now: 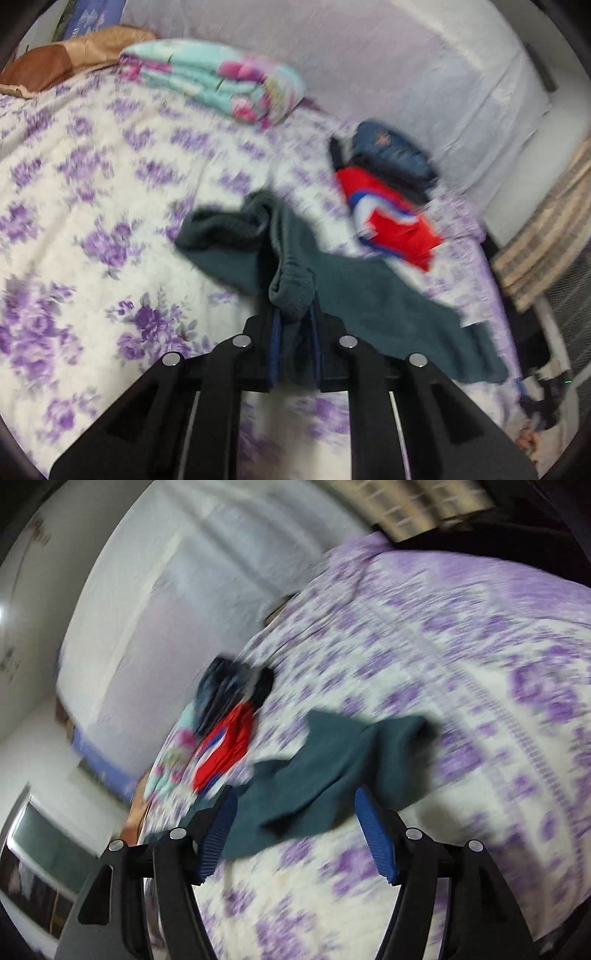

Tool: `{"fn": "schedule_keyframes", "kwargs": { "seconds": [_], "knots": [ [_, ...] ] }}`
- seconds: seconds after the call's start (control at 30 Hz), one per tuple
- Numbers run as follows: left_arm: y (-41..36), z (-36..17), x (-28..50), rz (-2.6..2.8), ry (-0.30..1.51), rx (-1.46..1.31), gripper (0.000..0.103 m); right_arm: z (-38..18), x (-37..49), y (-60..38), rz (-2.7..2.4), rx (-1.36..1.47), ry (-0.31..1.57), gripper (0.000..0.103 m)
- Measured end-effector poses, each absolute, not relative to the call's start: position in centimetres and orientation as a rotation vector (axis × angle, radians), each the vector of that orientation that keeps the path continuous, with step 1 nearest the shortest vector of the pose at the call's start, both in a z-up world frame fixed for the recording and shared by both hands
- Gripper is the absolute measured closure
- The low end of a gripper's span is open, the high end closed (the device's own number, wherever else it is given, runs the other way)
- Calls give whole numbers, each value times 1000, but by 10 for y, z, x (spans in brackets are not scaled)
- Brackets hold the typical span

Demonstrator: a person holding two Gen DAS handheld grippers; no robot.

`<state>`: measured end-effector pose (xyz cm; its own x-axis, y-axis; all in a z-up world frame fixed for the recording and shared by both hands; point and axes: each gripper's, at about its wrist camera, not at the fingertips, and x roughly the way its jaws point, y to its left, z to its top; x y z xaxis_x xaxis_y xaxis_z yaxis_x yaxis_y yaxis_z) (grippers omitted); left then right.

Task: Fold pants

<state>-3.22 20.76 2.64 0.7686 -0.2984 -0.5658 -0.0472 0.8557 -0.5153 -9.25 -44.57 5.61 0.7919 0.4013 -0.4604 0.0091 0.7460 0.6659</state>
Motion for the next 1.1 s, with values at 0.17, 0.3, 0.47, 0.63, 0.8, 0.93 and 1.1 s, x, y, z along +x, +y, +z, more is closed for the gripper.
{"fn": "schedule_keyframes", "kwargs": {
  "seconds": [0.17, 0.3, 0.47, 0.63, 0.8, 0.93, 1.1],
  "knots": [
    [228, 81, -49, -194, 565, -591, 90, 51, -84, -417, 347, 704, 699, 36],
    [235, 98, -42, -163, 542, -598, 90, 40, -74, -408, 344, 700, 749, 36],
    [236, 95, -39, -156, 556, -604, 90, 36, -53, -398, 409, 758, 768, 36],
    [242, 94, -44, -153, 550, -618, 90, 13, -32, -389, 428, 832, 871, 51],
    [248, 93, -40, -141, 553, -615, 90, 10, -29, -395, 406, 840, 816, 84],
    [251, 93, -27, -133, 552, -627, 90, 22, -17, -405, 365, 819, 762, 100],
    [254, 103, 15, -96, 552, -610, 90, 57, 25, -416, 359, 793, 693, 100]
  ]
}}
